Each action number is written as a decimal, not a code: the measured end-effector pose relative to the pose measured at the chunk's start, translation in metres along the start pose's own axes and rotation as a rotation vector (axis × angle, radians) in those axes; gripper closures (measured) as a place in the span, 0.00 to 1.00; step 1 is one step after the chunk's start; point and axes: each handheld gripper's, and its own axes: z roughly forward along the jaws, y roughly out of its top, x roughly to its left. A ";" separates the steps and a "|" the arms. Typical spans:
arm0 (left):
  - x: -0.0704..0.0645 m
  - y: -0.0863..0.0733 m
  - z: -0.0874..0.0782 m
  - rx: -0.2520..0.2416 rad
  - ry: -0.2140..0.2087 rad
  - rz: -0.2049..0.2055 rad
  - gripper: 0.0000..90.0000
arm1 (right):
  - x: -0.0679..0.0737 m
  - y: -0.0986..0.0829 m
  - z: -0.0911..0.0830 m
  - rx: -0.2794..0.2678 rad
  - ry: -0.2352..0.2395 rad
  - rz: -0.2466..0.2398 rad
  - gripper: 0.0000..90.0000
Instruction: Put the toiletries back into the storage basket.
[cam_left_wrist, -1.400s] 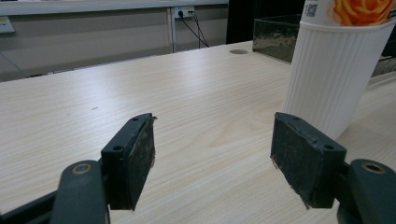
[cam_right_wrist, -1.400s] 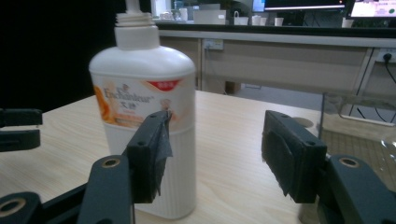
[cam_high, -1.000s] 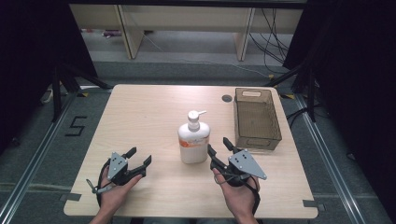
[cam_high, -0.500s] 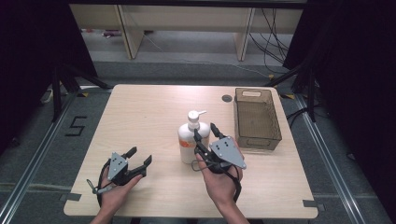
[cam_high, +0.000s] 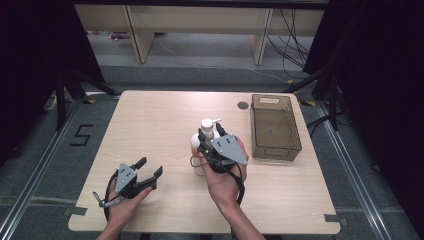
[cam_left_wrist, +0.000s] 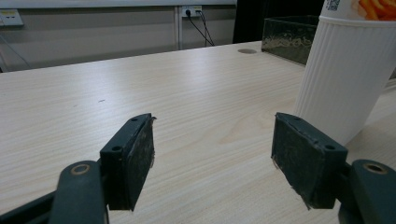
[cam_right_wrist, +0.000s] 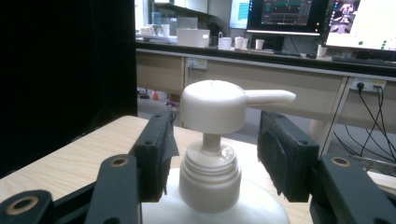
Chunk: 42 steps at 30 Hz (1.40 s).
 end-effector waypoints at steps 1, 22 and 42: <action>0.000 0.000 0.000 0.000 0.000 0.000 0.32 | 0.000 0.000 0.001 0.001 -0.003 -0.005 0.52; 0.000 0.000 0.000 0.003 -0.007 -0.004 0.33 | 0.005 0.003 0.012 0.029 -0.031 0.007 0.64; 0.000 0.000 0.000 -0.001 -0.008 -0.010 0.33 | -0.009 0.011 0.002 -0.005 -0.015 0.028 0.67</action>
